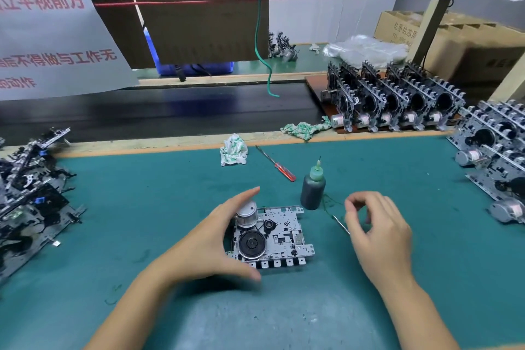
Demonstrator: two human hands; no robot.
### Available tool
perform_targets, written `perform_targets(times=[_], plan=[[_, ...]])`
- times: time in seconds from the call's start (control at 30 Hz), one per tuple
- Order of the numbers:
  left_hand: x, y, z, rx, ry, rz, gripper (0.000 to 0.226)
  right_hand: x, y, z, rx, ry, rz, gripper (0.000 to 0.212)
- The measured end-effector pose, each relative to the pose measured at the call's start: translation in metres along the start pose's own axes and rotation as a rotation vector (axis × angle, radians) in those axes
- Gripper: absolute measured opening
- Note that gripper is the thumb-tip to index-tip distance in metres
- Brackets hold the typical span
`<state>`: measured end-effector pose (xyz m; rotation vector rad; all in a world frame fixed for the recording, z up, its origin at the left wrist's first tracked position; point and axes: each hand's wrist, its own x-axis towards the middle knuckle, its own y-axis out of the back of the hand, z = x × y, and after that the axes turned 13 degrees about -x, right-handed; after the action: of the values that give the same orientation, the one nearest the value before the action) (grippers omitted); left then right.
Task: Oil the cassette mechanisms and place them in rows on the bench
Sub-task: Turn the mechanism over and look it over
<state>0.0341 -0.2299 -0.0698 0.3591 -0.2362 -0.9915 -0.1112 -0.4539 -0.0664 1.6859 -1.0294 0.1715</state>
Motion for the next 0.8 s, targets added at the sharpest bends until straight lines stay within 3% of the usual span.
perform_targets(times=[0.07, 0.1, 0.2, 0.27, 0.4, 0.5, 0.63, 0.73, 0.8], plan=[[0.010, -0.002, 0.005, -0.109, -0.004, 0.106, 0.086, -0.001, 0.004, -0.015, 0.130, 0.174, -0.072, 0.022], [0.014, -0.007, 0.006, -0.172, -0.025, 0.189, 0.073, -0.001, 0.005, -0.022, 0.178, 0.256, -0.194, 0.029], [0.019, -0.025, 0.004, -0.277, -0.078, 0.384, 0.049, 0.007, -0.002, -0.040, 0.067, 0.502, -0.626, 0.086], [0.019, -0.030, 0.001, -0.249, -0.086, 0.400, 0.045, 0.015, -0.012, -0.048, -0.086, 0.630, -0.716, 0.113], [0.020, -0.026, -0.005, -0.216, -0.077, 0.432, 0.045, 0.030, -0.025, -0.056, -0.230, 0.692, -0.864, 0.133], [0.022, -0.028, -0.007, -0.179, -0.062, 0.463, 0.039, 0.034, -0.027, -0.052, -0.241, 0.689, -0.959, 0.138], [0.022, -0.027, -0.005, -0.284, -0.017, 0.438, 0.027, 0.029, -0.023, -0.048, -0.203, 0.688, -0.860, 0.122], [0.020, -0.024, -0.001, -0.478, 0.008, 0.375, 0.051, 0.020, -0.017, -0.050, -0.122, 0.672, -0.745, 0.101], [0.017, -0.021, -0.001, -0.696, 0.036, 0.353, 0.067, 0.015, -0.014, -0.050, -0.020, 0.591, -0.771, 0.095]])
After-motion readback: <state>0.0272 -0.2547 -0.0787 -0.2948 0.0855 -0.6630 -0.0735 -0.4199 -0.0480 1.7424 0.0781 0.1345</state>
